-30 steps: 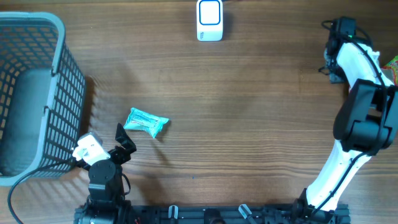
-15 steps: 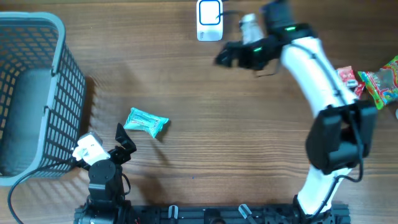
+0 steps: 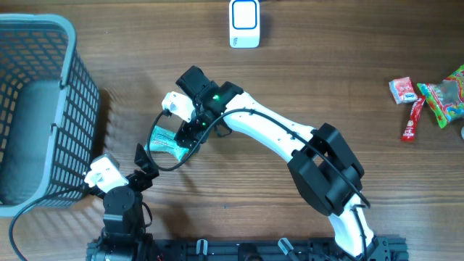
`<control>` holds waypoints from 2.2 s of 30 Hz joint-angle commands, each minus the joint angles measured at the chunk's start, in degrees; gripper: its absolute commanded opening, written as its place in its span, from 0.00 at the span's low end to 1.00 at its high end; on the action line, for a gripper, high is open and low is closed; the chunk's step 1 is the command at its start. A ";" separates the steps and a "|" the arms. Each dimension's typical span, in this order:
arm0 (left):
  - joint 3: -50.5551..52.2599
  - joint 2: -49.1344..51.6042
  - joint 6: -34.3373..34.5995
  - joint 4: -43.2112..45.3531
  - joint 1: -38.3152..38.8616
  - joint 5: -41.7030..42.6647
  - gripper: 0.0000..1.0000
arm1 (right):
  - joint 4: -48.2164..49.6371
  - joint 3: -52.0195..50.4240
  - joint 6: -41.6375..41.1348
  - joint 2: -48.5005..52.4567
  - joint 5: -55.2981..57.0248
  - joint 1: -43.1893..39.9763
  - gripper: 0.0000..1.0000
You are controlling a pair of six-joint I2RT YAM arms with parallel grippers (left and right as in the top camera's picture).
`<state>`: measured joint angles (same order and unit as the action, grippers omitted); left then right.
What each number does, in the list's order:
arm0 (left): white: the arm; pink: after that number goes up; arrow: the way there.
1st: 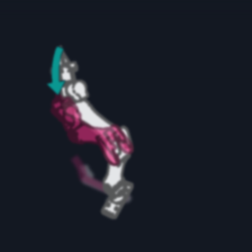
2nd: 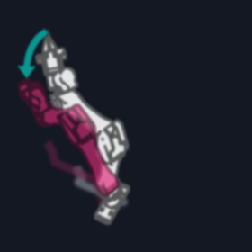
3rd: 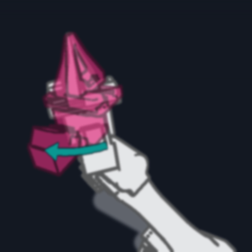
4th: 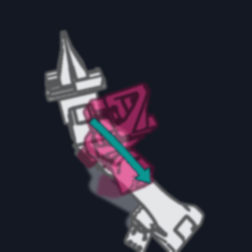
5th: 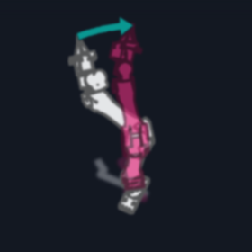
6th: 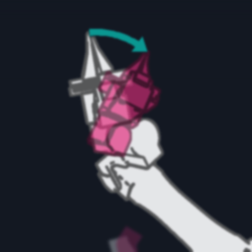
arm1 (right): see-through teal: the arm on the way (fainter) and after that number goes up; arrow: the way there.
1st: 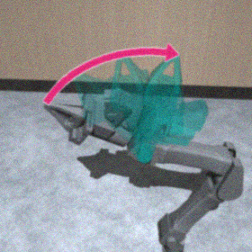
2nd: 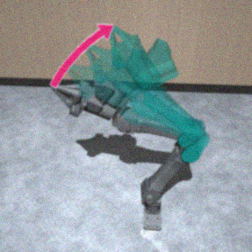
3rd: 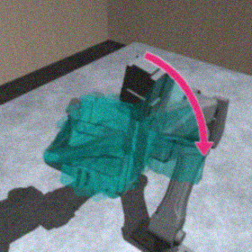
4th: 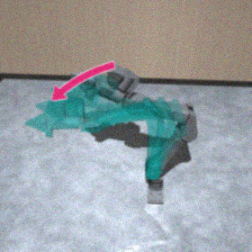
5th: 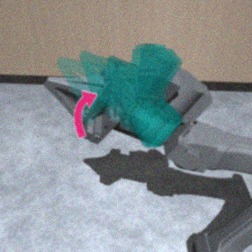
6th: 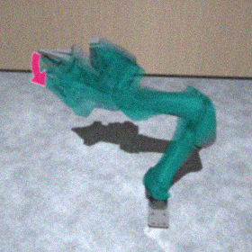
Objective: Scan the item barcode
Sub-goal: 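Reach the right gripper left and grasp the light-blue wipes pack, then hold the wipes pack against the white scanner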
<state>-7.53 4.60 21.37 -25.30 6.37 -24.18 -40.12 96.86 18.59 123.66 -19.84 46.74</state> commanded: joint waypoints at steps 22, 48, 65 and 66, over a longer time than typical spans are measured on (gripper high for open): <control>0.22 -0.31 0.11 0.20 0.26 -0.79 1.00 | 11.06 -0.24 0.68 8.79 -5.22 5.16 0.52; 0.22 -0.31 0.09 0.20 0.26 -0.79 1.00 | -31.26 -0.13 -61.16 1.49 -41.00 -30.21 0.04; 0.22 -0.31 0.11 0.20 0.26 -0.79 1.00 | -17.29 1.20 -67.93 0.44 -52.57 -31.26 0.04; 0.22 -0.31 0.11 0.20 0.26 -0.79 1.00 | -14.71 2.10 -68.37 -0.04 -52.41 -31.39 0.05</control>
<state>-7.53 4.62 21.37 -25.28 6.37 -24.18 -59.53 96.73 -49.32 126.74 -72.73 16.21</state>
